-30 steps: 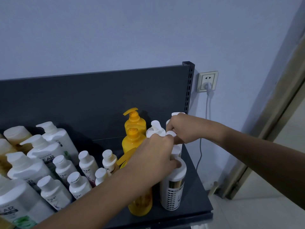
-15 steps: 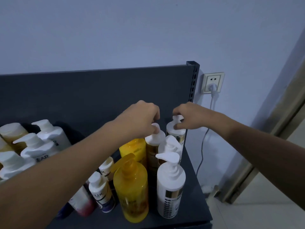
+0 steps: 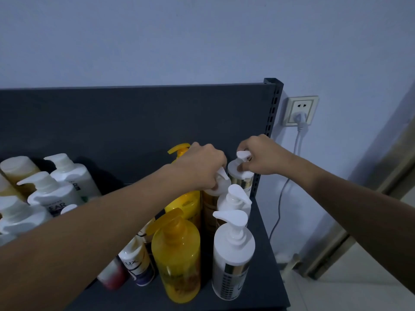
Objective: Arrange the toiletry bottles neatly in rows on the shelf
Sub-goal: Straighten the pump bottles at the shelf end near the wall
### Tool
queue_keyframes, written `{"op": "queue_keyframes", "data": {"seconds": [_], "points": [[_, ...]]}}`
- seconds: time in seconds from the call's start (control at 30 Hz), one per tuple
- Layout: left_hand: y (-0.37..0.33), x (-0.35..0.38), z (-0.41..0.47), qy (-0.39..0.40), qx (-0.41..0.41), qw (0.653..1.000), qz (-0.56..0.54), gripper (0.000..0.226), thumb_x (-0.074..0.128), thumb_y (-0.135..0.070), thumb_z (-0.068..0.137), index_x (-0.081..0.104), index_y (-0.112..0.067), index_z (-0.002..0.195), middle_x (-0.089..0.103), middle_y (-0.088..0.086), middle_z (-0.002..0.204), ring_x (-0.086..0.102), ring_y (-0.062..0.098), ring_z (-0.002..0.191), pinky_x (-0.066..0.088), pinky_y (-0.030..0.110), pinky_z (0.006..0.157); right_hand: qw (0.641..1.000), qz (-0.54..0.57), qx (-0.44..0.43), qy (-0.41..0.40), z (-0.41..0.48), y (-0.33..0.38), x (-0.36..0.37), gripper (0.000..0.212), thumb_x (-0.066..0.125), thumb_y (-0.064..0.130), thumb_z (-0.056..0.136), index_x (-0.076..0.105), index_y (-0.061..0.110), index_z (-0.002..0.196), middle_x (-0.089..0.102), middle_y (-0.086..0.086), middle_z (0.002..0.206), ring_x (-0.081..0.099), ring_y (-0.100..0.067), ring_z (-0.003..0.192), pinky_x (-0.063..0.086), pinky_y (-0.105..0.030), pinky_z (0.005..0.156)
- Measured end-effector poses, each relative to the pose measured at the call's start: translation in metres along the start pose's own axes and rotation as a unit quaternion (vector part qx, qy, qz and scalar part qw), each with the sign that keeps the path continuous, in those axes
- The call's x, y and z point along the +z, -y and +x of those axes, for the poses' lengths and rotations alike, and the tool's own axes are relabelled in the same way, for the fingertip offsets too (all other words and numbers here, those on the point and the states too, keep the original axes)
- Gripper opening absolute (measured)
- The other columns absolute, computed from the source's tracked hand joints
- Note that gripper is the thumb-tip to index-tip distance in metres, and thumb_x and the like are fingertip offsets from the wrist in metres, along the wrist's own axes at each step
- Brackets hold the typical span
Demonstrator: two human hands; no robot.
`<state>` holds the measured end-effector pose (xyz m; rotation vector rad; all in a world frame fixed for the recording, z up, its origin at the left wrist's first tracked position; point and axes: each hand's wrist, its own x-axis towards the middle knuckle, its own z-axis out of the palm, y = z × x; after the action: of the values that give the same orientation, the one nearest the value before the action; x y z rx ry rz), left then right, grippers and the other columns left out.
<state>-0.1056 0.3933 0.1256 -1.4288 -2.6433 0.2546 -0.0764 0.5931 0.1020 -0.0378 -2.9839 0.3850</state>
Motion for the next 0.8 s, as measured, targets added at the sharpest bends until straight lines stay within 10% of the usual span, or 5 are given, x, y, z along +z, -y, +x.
{"op": "queue_keyframes", "data": {"seconds": [0.2,0.4,0.8], "points": [[-0.004,0.000,0.008,-0.011,-0.006,1.000,-0.027,0.019,0.071,-0.030,0.082,0.068,-0.020,0.098,0.063,-0.003,0.085,0.057,0.020,0.083,0.044,0.035,0.081,1.000,0.027,0.001,-0.008,0.020,-0.006,0.009,0.025,0.083,0.015,0.080,0.075,0.022,0.102,0.070,0.006,0.095,0.068,-0.016,0.088,0.048,-0.022,0.065],[-0.007,-0.005,0.011,-0.022,-0.027,0.997,-0.069,0.023,0.071,-0.029,0.080,0.069,-0.018,0.100,0.055,-0.003,0.069,0.050,0.013,0.062,0.032,0.027,0.049,0.997,0.069,-0.027,-0.016,0.029,-0.001,0.010,0.020,0.086,0.018,0.080,0.077,0.019,0.097,0.069,0.011,0.087,0.066,-0.010,0.083,0.050,-0.023,0.070],[-0.010,-0.004,0.018,-0.039,-0.030,0.992,-0.114,0.037,0.074,-0.029,0.082,0.068,-0.017,0.117,0.060,-0.002,0.083,0.058,0.018,0.076,0.052,0.033,0.066,0.997,0.073,-0.036,-0.014,0.039,0.002,0.012,0.016,0.080,0.013,0.086,0.076,0.018,0.100,0.070,0.007,0.091,0.067,-0.013,0.085,0.051,-0.022,0.073]]}}
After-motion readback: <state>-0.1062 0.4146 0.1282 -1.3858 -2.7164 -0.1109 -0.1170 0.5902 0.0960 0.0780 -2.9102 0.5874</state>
